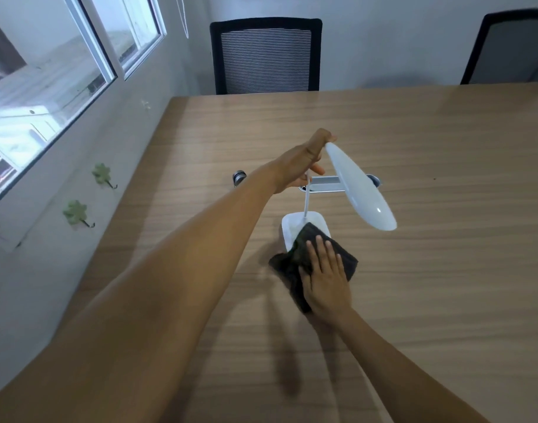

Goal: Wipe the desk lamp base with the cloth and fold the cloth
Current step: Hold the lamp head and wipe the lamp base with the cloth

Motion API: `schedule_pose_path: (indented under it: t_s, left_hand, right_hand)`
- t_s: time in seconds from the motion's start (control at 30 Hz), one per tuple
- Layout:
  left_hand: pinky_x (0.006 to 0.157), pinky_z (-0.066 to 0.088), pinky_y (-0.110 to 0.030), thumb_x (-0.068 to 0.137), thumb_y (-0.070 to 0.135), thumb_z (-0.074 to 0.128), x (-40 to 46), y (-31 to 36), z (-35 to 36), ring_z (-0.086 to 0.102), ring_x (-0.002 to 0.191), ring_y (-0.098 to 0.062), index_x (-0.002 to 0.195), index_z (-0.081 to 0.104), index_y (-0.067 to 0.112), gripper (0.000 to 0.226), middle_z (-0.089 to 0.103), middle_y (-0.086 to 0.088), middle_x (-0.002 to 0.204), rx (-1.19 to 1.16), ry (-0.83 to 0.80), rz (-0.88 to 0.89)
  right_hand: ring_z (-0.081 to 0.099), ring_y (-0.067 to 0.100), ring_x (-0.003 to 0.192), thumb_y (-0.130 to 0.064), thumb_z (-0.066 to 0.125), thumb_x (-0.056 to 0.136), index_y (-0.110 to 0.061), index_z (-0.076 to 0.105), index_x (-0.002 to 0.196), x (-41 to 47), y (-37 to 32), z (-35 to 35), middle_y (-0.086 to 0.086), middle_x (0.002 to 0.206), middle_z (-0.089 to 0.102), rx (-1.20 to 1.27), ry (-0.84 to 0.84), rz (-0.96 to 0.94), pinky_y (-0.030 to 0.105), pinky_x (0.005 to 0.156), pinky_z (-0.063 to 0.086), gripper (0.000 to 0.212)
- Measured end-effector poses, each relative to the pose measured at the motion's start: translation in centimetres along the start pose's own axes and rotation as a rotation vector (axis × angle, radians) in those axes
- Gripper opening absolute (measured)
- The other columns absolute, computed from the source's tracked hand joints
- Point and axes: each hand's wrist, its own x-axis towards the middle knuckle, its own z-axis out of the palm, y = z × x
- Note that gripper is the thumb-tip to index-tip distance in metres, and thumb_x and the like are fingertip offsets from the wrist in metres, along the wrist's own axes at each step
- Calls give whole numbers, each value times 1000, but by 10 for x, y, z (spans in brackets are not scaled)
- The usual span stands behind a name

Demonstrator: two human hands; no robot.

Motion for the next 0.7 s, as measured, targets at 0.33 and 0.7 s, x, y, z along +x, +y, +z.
schedule_pose_path:
  t_s: [0.33,0.7]
  left_hand:
    - [110,44,-46,52,74,41,2,2,3,55,105,-28,117,47,14,88,51,-9,111,9,-10,-7]
    - [110,43,-49,51,76,38,3,3,5,52,97,-28,103,46,14,81,47,-4,89,58,-17,-22]
  right_hand:
    - [13,34,147,-56,7,88,-16,17,149,36,-13,-4,16,159,15,-1,-79,75,45,119,4,73]
    - [-5,27,148,-66,17,88,-10,5,150,55,-24,-26,13,161,-2,64,-149,270,50,119,-8,85]
